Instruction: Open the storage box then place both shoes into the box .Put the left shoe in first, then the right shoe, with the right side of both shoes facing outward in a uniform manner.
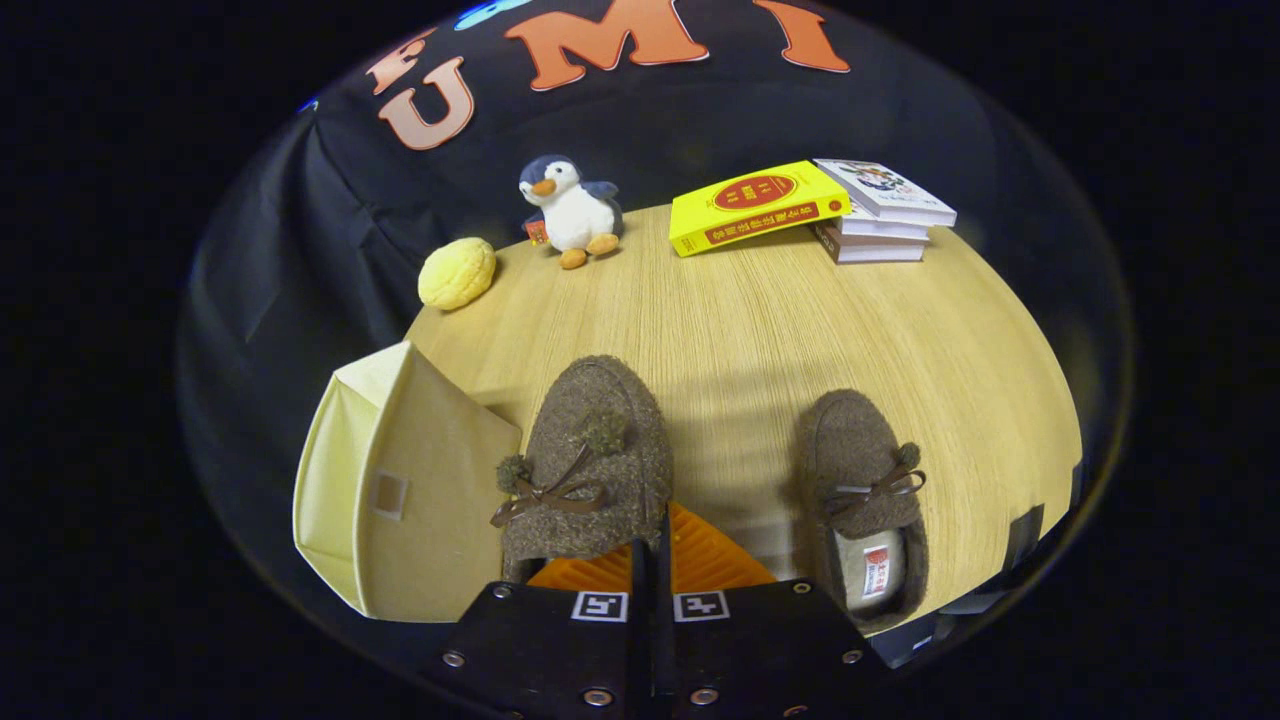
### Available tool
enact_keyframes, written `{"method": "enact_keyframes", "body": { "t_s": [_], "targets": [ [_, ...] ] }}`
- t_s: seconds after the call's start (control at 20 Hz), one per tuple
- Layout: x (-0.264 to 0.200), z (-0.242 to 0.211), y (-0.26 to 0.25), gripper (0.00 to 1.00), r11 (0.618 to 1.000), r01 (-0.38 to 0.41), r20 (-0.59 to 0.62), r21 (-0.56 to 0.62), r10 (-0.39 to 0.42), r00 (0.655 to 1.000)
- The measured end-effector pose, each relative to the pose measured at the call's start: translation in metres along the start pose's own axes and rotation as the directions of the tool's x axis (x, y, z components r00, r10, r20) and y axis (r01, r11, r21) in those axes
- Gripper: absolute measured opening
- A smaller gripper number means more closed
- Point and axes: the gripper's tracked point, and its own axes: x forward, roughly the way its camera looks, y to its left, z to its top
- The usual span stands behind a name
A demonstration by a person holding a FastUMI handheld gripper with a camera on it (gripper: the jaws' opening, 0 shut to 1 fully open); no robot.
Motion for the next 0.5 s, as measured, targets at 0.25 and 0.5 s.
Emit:
{"method": "enact_keyframes", "body": {
  "t_s": [0.25,0.5],
  "targets": [
    [-0.038,0.035,0.054,0.02,0.998,-0.061,0.045,-0.013,0.062,0.997],
    [-0.066,0.064,0.126,0.02,0.987,-0.153,0.111,-0.057,0.159,0.981]
  ]
}}
